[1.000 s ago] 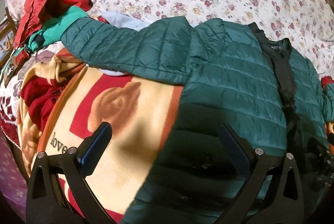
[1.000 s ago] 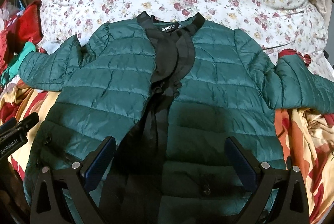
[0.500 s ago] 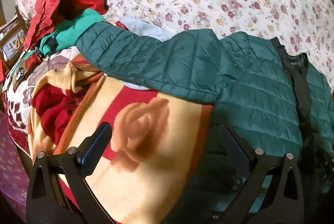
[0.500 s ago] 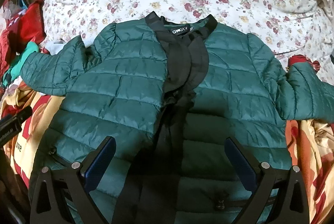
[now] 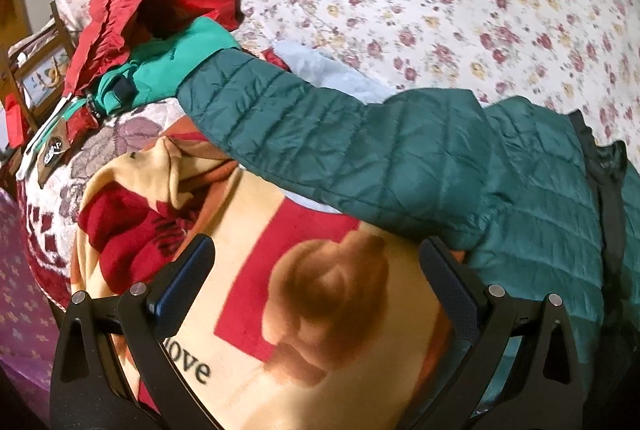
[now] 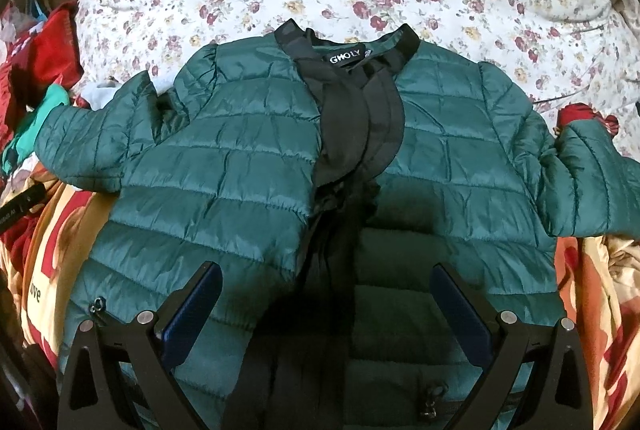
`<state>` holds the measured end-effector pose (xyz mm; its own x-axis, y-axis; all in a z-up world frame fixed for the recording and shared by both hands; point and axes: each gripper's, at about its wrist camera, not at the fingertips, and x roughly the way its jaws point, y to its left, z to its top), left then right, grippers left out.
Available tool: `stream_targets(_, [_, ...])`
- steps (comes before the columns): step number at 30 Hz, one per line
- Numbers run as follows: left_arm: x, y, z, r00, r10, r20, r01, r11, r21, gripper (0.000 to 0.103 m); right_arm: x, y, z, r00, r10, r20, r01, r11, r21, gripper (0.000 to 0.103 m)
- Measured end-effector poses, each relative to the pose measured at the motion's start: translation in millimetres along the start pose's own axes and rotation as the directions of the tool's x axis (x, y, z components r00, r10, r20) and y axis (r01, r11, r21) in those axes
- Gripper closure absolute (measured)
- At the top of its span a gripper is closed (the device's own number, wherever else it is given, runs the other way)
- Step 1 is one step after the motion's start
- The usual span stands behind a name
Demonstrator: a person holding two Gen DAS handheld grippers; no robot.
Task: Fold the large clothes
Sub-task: 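Move the left gripper over to the jacket sleeve nearest it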
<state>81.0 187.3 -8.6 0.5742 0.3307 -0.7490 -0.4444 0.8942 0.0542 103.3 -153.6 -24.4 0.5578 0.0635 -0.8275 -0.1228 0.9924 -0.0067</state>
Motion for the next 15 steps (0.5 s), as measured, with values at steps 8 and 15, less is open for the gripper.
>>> stream_targets(8, [11, 13, 13, 1.000, 0.014, 0.000, -0.014, 1.000, -0.016, 0.001, 11, 5, 4, 1.000, 0.003, -0.021, -0.003, 1.000, -0.007, 0.000])
stream_targets(15, [36, 42, 41, 0.998, 0.062, -0.015, -0.063, 0.996, -0.069, 0.001, 16, 5, 8, 1.000, 0.004, -0.028, -0.004, 1.000, 0.000, 0.000])
